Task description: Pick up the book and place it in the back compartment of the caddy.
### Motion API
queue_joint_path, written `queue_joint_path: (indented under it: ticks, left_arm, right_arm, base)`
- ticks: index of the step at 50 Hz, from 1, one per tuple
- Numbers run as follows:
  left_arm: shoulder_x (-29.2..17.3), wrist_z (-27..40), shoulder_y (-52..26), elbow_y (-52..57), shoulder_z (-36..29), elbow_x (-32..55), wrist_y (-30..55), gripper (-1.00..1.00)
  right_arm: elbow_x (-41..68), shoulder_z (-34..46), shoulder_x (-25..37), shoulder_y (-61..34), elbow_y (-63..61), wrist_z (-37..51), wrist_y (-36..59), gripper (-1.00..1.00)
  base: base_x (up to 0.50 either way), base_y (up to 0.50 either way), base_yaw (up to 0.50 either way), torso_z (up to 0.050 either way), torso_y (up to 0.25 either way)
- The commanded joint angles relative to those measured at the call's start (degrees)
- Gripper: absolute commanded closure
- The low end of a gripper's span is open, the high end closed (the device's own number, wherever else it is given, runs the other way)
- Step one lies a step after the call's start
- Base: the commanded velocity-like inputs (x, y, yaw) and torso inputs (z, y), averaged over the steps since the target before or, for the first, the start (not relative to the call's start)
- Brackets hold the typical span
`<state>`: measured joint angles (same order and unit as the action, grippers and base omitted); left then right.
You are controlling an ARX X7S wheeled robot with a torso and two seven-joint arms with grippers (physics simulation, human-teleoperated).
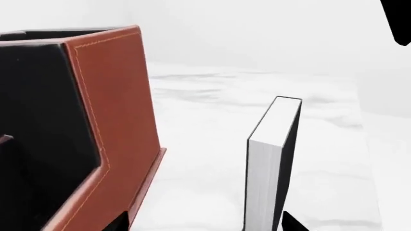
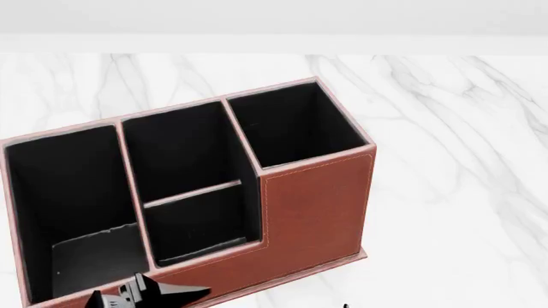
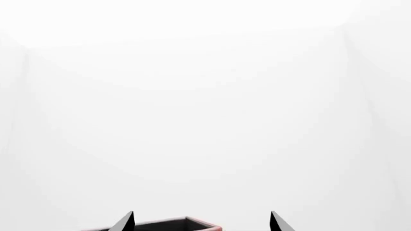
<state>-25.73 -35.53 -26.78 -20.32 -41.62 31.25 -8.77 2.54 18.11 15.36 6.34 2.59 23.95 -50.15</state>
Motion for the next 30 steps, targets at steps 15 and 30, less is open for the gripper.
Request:
queue_joint_path:
  ticks: [15, 30]
  left_arm:
    - [5.31, -2.69, -3.31, -5.87, -2.00, -0.99, -0.38, -1.00]
    - [7.53, -3.25, -5.04, -7.65, -3.34, -2.01, 0.25, -1.00]
  right_arm:
    - [-0.21, 0.25, 0.26, -0.15, -0.17, 0.54, 0.27, -1.00]
    - [0.17, 0.42, 0.56, -0.31, -0.10, 0.75, 0.24, -1.00]
  base:
    - [0.00, 0.00, 0.00, 0.000, 0.000]
    - [0.00, 0.00, 0.00, 0.000, 0.000]
